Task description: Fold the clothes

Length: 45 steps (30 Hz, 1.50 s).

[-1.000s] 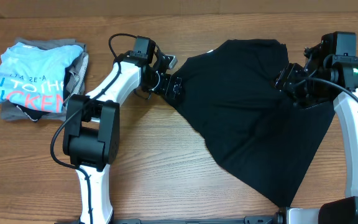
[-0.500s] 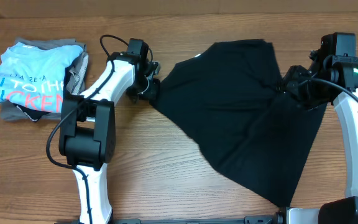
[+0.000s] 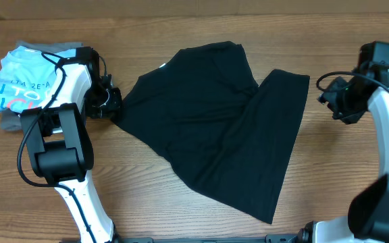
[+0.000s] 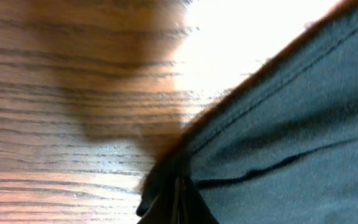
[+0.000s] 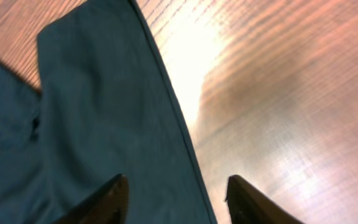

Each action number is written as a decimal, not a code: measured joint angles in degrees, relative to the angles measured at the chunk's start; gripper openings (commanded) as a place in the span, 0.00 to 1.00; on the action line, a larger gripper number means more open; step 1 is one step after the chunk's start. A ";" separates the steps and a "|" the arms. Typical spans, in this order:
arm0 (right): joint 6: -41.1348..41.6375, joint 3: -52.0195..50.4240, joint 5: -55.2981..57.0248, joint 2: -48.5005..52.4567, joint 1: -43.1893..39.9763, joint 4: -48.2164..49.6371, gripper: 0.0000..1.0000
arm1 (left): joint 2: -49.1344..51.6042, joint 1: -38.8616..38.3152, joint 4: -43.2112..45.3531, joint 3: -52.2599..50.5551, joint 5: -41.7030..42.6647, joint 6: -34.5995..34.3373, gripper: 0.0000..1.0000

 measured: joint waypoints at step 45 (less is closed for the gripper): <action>5.75 -5.51 13.25 10.27 -13.38 3.34 0.63 | -33.51 -3.08 -7.21 -2.67 12.52 8.44 0.52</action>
